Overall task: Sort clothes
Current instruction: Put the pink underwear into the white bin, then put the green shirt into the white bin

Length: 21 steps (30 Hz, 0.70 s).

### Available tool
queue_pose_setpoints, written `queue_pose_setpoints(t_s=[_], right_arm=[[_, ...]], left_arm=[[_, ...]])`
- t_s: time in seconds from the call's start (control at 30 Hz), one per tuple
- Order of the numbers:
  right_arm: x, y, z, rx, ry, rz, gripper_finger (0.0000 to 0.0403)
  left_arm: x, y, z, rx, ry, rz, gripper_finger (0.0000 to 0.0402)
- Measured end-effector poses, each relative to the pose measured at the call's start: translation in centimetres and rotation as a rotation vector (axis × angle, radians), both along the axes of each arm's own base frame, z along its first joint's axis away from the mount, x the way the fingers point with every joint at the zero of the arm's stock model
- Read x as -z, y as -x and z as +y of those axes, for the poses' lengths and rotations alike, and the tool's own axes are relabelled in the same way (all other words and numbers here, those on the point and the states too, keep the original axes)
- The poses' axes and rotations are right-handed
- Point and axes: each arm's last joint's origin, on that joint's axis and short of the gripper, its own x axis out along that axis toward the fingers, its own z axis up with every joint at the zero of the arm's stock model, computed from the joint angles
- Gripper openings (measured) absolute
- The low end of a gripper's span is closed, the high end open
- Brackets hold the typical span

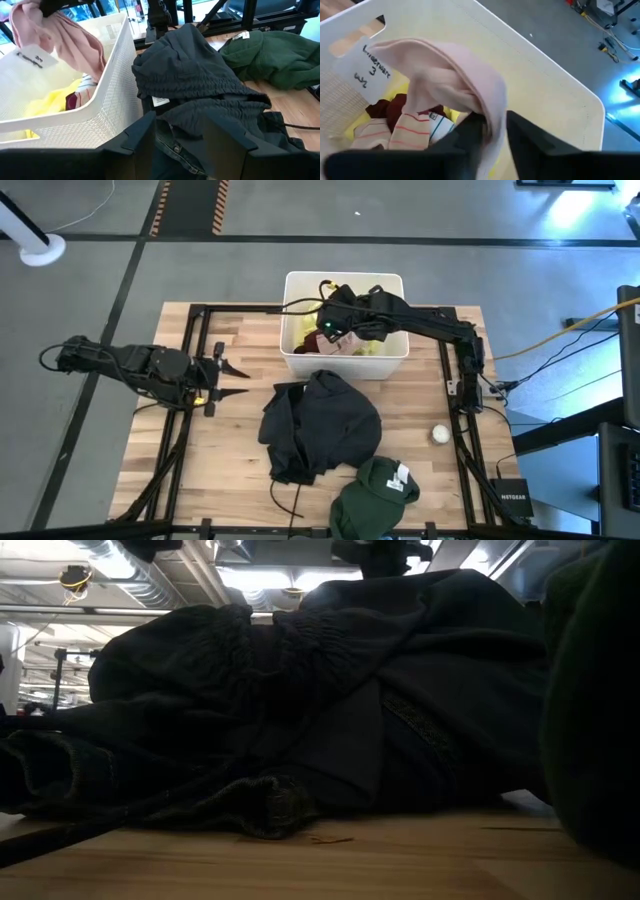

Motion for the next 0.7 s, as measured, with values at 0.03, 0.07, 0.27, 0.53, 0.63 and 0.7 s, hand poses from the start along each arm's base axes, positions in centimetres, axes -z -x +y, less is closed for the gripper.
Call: queue_pose_setpoints(t_s=[0.03,0.07,0.27,0.53,0.63,0.7], right_arm=[[0.0,0.0,0.0,-0.002,-0.001,0.001,0.012],[-0.1,0.1,0.1,-0.006,-0.004,0.003,0.0136],[-2.9,0.7,1.2,-0.087,-0.065,-0.081,0.021],[-4.8,0.7,8.5,-0.366,-0.115,-0.175,0.0234],[-4.2,0.4,12.4,-0.473,-0.128,-0.158,0.0234],[-3.6,0.4,15.1,-0.543,-0.135,-0.136,0.0234]], left_arm=[[0.0,0.0,0.0,0.0,0.0,0.001,0.0153],[0.0,0.0,0.0,0.0,-0.001,0.004,0.0153],[0.1,0.0,0.0,0.0,-0.003,0.01,0.0153],[0.3,0.0,0.0,0.0,-0.006,0.027,0.0153],[0.3,0.0,0.0,-0.004,0.004,0.027,0.0153],[0.2,0.0,0.0,-0.005,0.007,0.026,0.0153]])
